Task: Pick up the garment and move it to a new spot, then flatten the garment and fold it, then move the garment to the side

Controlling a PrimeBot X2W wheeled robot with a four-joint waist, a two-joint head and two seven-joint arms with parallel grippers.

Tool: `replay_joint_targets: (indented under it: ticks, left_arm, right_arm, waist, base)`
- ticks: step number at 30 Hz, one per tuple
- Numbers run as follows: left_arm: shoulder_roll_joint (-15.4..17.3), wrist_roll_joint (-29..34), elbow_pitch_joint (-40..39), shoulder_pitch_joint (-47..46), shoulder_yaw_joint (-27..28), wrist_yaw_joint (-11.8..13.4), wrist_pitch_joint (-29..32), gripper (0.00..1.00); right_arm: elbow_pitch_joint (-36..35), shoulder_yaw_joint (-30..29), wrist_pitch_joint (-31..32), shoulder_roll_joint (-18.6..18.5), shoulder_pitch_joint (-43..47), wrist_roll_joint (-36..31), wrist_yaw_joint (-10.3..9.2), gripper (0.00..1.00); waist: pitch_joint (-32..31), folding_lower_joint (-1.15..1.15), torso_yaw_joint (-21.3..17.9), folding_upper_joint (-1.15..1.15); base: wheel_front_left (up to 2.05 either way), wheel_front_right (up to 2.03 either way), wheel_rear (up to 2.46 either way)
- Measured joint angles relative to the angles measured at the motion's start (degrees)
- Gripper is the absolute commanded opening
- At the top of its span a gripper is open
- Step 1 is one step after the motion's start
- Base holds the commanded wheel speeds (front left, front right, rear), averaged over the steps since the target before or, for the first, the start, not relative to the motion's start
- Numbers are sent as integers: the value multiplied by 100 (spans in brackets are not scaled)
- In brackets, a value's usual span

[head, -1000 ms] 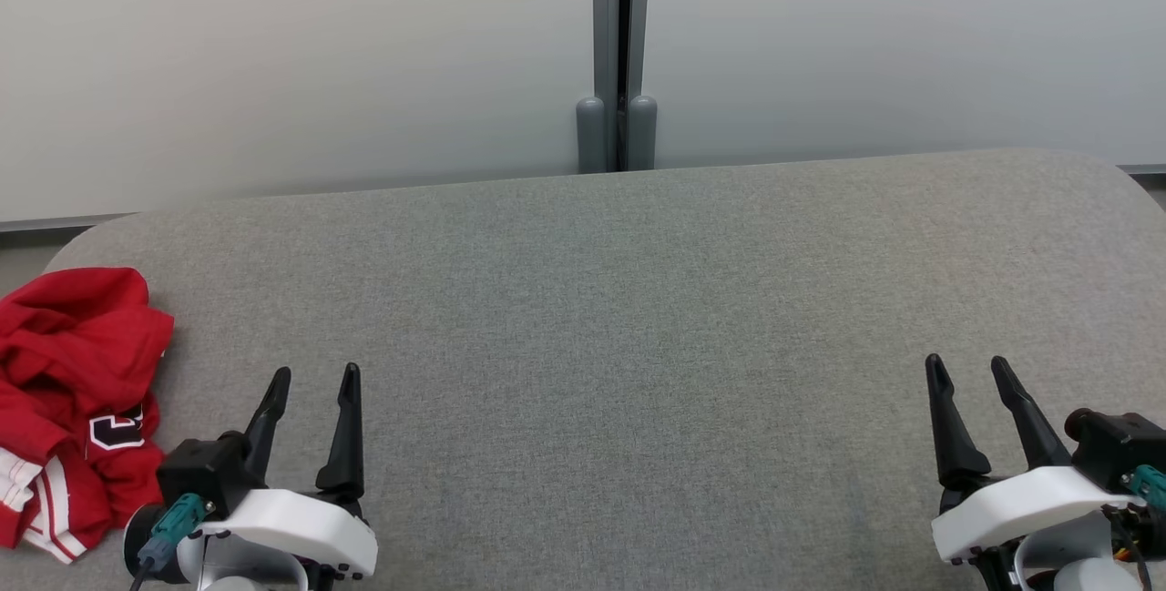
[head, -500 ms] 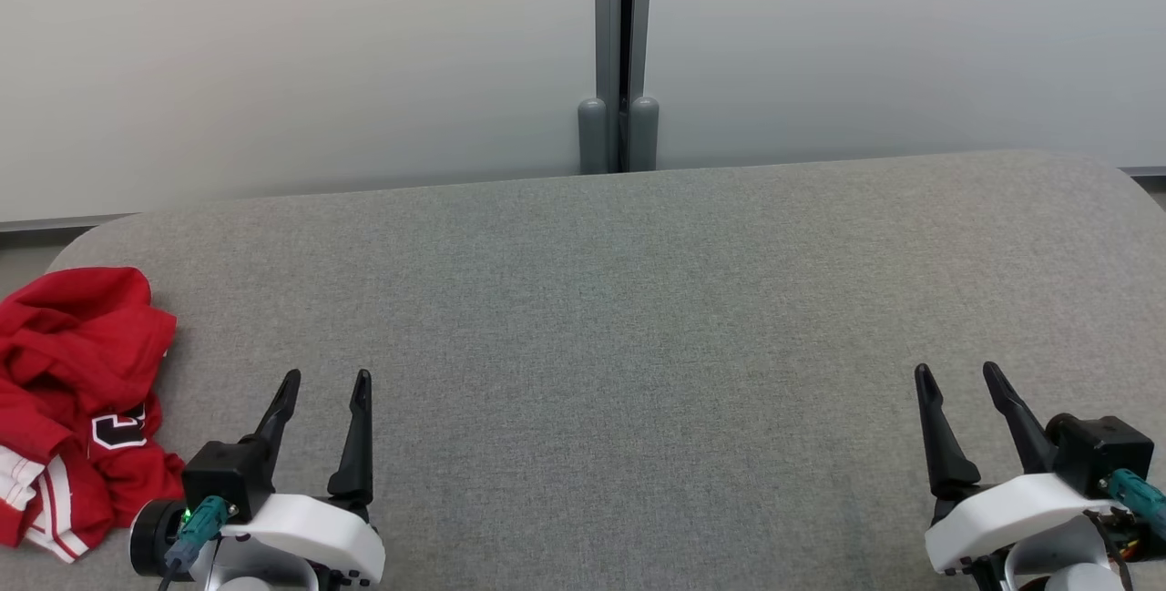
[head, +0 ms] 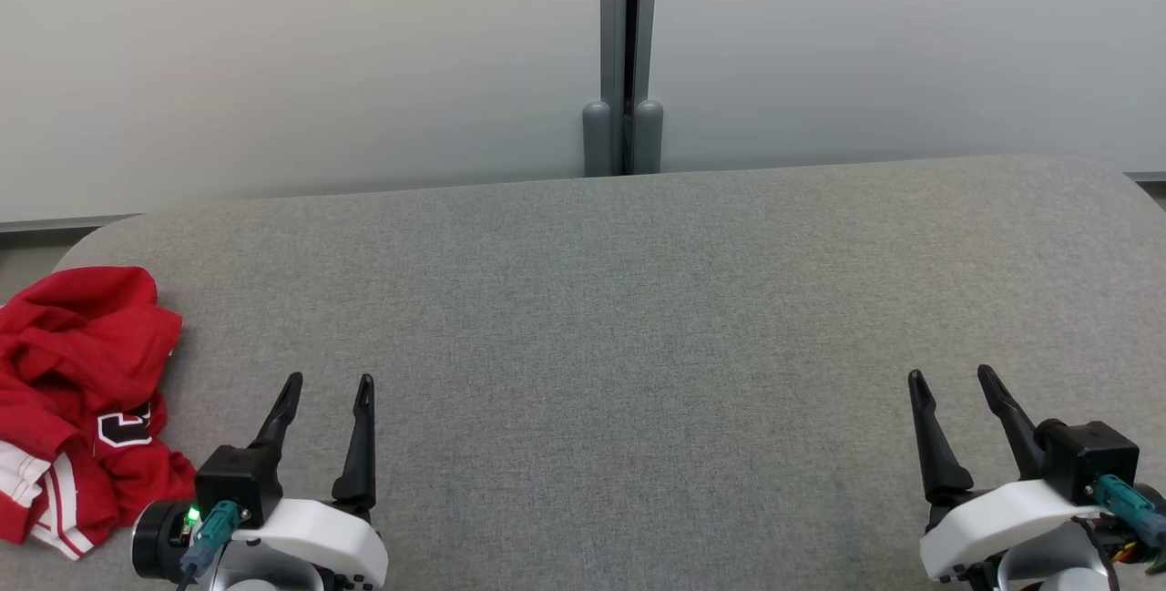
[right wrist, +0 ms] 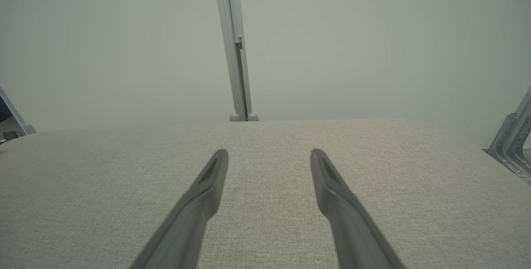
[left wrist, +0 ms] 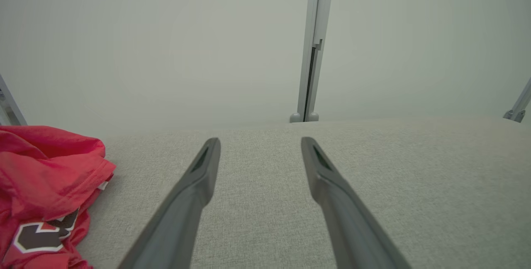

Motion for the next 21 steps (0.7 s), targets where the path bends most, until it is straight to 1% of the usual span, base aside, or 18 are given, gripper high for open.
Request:
replay_joint_targets:
  ticks: [13,17,21]
  left_arm:
    - [-43,-23,225,-47,29,-8,-25,100]
    - [-49,-31,290,-125,22,-7,-25,100]
    - [-53,-59,309,-162,41,-5,-26,100]
  right_arm:
    - [30,-14,-30,18,0,-2,0,100]
    - [21,-25,-29,19,5,5,0,100]
    - [-36,-47,-19,3,25,-14,0,100]
  waist:
    - [-26,0,54,0]
    - [-15,0,134,0]
    - [-8,0,294,0]
  base:
    - [0,0,0]
    - [0,0,0]
    - [0,0,0]
